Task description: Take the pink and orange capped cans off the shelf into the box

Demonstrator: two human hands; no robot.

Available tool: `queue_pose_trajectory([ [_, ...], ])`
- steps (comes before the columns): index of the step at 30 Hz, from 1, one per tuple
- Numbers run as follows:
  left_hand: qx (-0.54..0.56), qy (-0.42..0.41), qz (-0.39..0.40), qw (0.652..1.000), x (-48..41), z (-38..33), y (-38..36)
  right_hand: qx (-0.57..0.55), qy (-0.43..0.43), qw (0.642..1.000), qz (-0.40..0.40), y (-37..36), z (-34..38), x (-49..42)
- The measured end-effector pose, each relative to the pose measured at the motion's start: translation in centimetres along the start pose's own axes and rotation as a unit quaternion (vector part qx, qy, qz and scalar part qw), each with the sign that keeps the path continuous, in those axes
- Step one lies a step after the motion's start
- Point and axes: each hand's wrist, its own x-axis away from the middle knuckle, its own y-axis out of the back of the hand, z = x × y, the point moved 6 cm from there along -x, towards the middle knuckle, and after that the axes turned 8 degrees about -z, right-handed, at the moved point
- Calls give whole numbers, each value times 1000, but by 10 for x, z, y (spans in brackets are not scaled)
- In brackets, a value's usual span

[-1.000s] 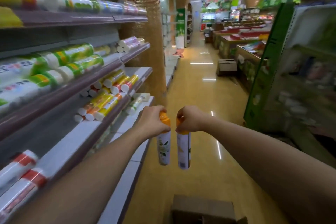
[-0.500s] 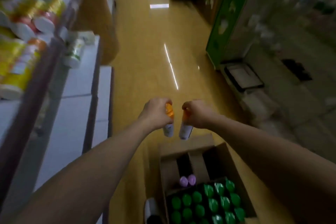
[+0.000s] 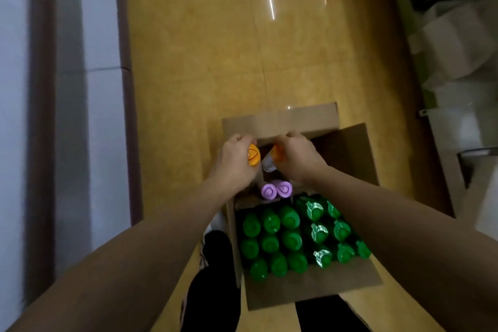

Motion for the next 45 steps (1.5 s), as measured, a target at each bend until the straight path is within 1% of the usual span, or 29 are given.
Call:
queue_pose_trajectory([
  [4,13,39,-3,999,-3,36,-72,-5,-3,1000,19,-64,-47,-23],
  [7,23,80,-4,997,-10,52,-112,-3,-7,999,31,-100,-72,-38],
  [12,55,105,26,993,-15,68,-178,25,23,997,64,-146,-94,-56],
  [16,55,126,51,989,-18,83,-208,55,54,990,115,-169,-101,-69],
  [19,60,131,55,988,-21,94,-220,85,63,985,137,-177,-106,-74],
  [23,69,134,49,987,-27,101,-231,131,62,981,132,-182,-105,-82],
  [29,88,119,68,987,-27,106,-236,84,36,989,118,-190,-116,-82],
  [34,109,134,91,981,-26,111,-230,57,24,993,96,-195,-125,-72],
  [38,106,150,132,974,-21,110,-223,47,18,995,87,-188,-131,-62],
  [41,106,159,158,969,-16,109,-222,38,10,997,65,-179,-136,-57],
  [45,97,145,152,973,-12,109,-217,41,-1,998,39,-169,-141,-51],
])
